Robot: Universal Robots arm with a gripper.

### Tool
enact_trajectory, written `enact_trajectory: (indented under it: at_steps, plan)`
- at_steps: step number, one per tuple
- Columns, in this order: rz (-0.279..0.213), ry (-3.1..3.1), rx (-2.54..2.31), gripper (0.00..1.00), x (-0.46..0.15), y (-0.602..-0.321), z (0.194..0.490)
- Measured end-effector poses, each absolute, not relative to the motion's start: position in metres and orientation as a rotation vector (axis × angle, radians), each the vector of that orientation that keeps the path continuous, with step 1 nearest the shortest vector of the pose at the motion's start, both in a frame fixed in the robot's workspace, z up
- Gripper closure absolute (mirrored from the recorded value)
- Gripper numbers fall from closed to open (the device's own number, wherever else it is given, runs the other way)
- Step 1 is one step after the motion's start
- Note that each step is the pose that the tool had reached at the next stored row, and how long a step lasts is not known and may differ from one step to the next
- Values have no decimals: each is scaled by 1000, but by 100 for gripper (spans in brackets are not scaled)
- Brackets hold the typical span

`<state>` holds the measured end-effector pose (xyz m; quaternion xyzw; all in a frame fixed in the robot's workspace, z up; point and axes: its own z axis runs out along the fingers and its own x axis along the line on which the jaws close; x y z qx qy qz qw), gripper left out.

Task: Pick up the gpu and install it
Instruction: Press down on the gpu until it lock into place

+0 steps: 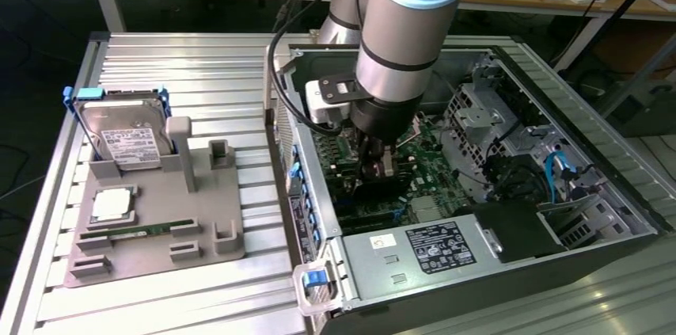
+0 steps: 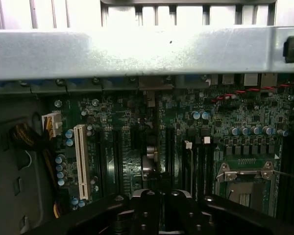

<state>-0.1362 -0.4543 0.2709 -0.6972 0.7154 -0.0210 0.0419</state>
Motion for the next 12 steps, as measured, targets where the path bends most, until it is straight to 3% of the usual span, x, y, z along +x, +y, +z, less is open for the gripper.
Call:
enact_trajectory:
  at_steps: [12]
  plan:
    - [-65,2189,-2134,89,-136,-454,278]
